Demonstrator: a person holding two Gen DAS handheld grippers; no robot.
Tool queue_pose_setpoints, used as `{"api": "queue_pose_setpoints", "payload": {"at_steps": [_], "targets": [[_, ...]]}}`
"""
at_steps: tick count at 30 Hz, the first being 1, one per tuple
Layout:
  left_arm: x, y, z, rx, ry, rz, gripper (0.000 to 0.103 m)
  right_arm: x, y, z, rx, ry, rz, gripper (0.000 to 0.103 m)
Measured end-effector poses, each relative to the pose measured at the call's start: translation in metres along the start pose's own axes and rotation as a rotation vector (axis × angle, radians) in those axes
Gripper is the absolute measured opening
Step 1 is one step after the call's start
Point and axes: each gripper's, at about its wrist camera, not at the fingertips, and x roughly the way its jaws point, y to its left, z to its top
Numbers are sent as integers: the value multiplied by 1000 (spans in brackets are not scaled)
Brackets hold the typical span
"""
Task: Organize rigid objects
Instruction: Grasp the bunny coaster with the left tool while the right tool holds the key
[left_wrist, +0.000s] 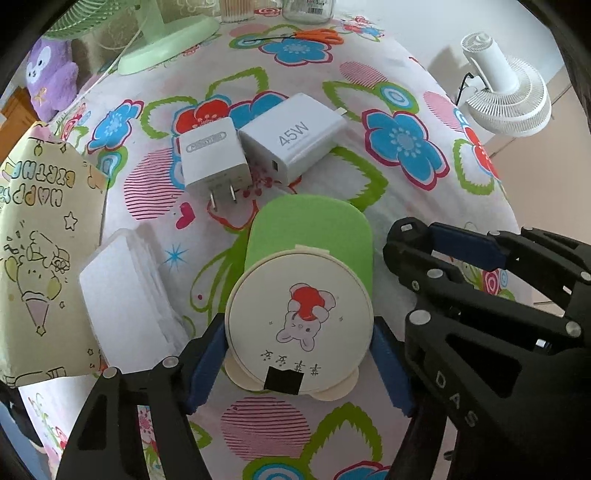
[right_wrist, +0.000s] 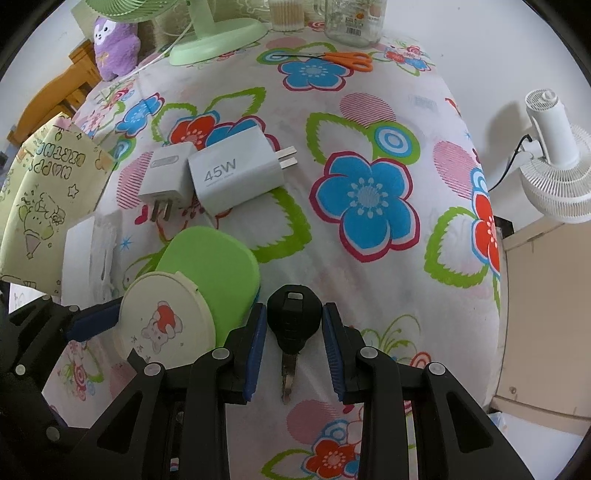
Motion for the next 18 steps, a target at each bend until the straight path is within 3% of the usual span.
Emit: {"api": "queue_pose_setpoints", "payload": {"at_steps": [11,13,18], "targets": [[-19,0,-8,20,-39,6,77,-16,6,-6,16,-21,5,33],[-24,1,-8,26,-49,11,77,-21,8,-6,15,-29,9,19],[-34,2,-8,32,-70,6,77,-34,9,-5,24,-50,13,19]]}}
